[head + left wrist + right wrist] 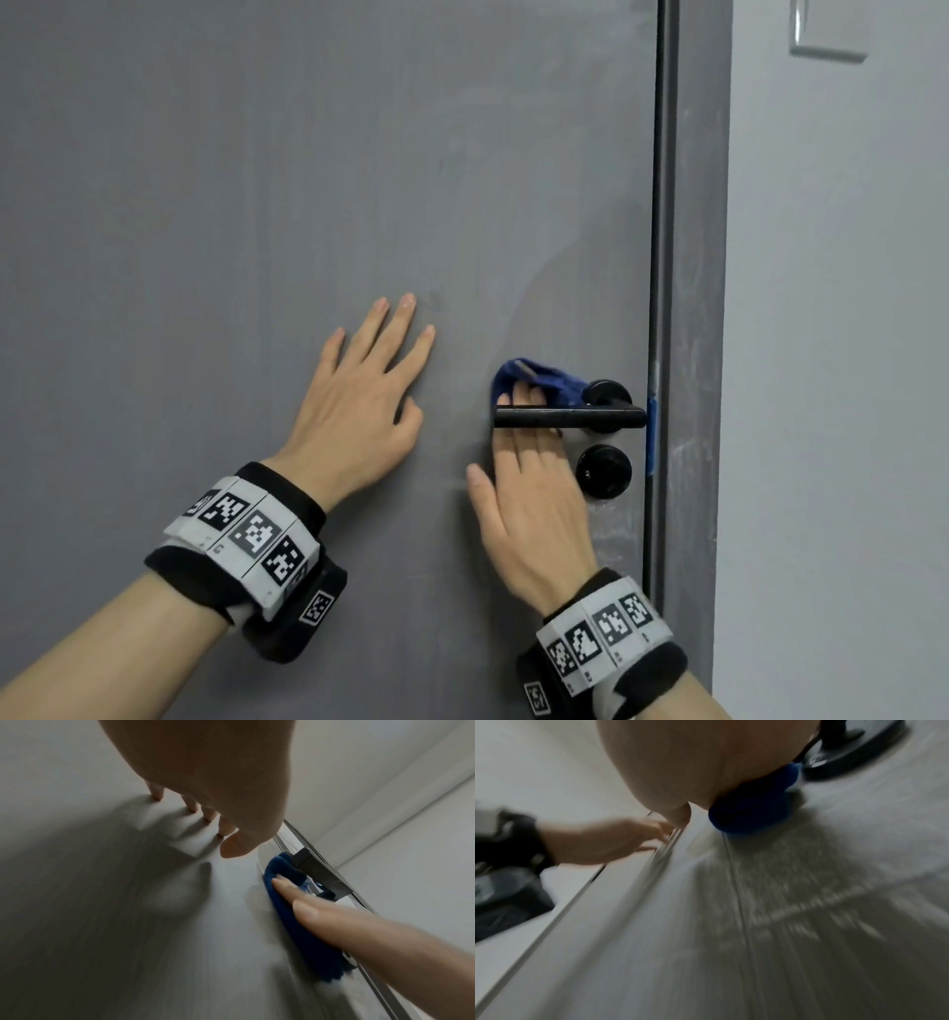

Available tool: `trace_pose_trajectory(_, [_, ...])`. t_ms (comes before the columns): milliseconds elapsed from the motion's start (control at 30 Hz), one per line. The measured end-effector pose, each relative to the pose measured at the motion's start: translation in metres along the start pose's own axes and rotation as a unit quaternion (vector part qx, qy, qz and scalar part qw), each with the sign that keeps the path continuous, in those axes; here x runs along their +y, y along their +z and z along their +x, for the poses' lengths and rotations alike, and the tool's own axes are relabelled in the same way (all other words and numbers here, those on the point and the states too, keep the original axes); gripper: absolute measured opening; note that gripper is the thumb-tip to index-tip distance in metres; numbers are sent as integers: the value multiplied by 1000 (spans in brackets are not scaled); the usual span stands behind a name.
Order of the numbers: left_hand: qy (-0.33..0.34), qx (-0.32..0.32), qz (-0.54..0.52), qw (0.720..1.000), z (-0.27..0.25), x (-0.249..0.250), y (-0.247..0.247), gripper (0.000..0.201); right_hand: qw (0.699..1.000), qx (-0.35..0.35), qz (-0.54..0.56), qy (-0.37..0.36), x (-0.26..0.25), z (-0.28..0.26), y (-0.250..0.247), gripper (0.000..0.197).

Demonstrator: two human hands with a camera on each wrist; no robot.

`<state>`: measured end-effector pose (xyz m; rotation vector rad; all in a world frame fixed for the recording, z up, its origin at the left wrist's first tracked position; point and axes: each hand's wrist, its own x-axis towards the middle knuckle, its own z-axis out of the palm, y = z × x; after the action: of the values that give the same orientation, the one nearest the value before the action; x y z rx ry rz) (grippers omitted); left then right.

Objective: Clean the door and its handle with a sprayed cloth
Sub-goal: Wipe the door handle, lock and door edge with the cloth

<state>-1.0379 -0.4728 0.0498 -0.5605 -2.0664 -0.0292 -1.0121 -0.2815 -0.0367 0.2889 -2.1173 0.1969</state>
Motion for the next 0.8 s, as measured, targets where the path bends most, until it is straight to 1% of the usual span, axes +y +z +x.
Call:
trace_pose_trajectory(67, [2, 0, -3, 1000, 1, -1, -1, 73, 996, -55, 2, -76, -4, -17, 10, 73])
trace_pose_trajectory(100, [1, -2, -6, 1000, 2, -2, -2, 72, 992, -78, -1, -101, -3, -27, 15, 74])
trace_pose_trajectory(133, [-1, -1, -12, 1000, 2, -2, -2, 72, 990, -88, -10, -112, 1, -35, 18, 74])
trace_pose_trajectory(167, [-4, 1, -17, 1000, 1, -1, -2, 72, 990, -84, -22, -107, 5, -40, 18, 73])
trace_pose_trajectory(200, [-8, 6, -17, 1000, 1, 1, -3, 71, 993, -71, -35, -84, 11, -42, 16, 71])
trace_pose_trajectory(267, [-21, 20, -3, 1000, 1, 6, -3, 69, 998, -39, -49, -12, 21, -37, 5, 69])
trace_pose_trajectory(333, [-38, 24, 13, 999, 3, 11, -4, 66, 998, -19, -62, 27, 26, -26, -9, 69])
trace_pose_trajectory(433, [-53, 22, 23, 998, 4, 17, -2, 63, 995, -25, -95, 24, 24, -18, -19, 70])
trace_pose_trajectory(533, [-59, 15, 38, 997, 2, 19, 2, 62, 993, -28, -112, 22, 25, -24, -24, 67])
trace_pose_trajectory(633, [-65, 10, 41, 997, 3, 24, 2, 64, 991, -46, -122, 32, 35, -47, -18, 69])
trace_pose_trajectory(800, [-73, 5, 38, 997, 2, 34, 2, 68, 990, -71, -118, 9, 60, -90, -1, 68])
